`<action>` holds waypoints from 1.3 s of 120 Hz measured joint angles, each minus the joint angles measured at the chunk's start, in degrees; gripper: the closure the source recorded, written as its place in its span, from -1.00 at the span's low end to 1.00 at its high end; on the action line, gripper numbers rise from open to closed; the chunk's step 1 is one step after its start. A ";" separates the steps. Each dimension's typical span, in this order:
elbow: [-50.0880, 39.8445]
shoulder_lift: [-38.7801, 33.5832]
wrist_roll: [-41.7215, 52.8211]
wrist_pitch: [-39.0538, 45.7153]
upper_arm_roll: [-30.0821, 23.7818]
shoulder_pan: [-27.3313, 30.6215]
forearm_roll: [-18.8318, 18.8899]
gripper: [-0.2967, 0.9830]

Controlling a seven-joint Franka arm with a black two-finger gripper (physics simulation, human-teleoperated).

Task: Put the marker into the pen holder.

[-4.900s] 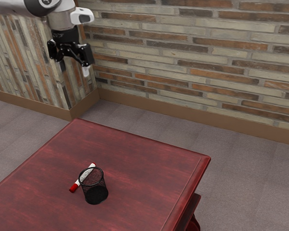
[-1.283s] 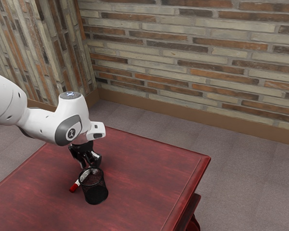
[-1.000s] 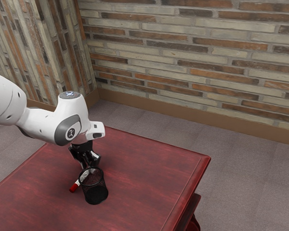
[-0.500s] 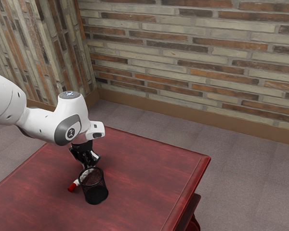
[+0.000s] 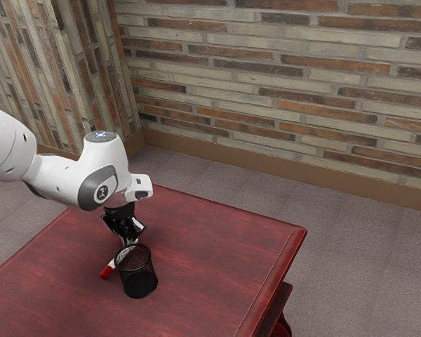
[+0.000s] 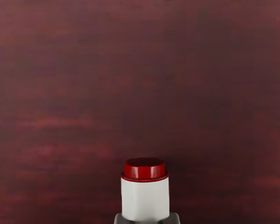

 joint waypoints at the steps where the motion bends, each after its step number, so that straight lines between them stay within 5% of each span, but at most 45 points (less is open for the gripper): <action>1: 0.00 -0.16 -0.04 -0.01 0.05 -0.02 0.02 0.67; 40: 0.00 -6.33 -0.51 -0.69 2.28 -0.06 1.21 0.69; 67: -0.94 -13.42 1.97 9.48 3.24 -1.23 1.53 0.69; 102: -12.40 -30.54 6.18 16.00 -2.84 0.06 0.93 0.70; 156: -23.96 -41.88 10.26 16.85 -9.81 0.01 0.01 0.68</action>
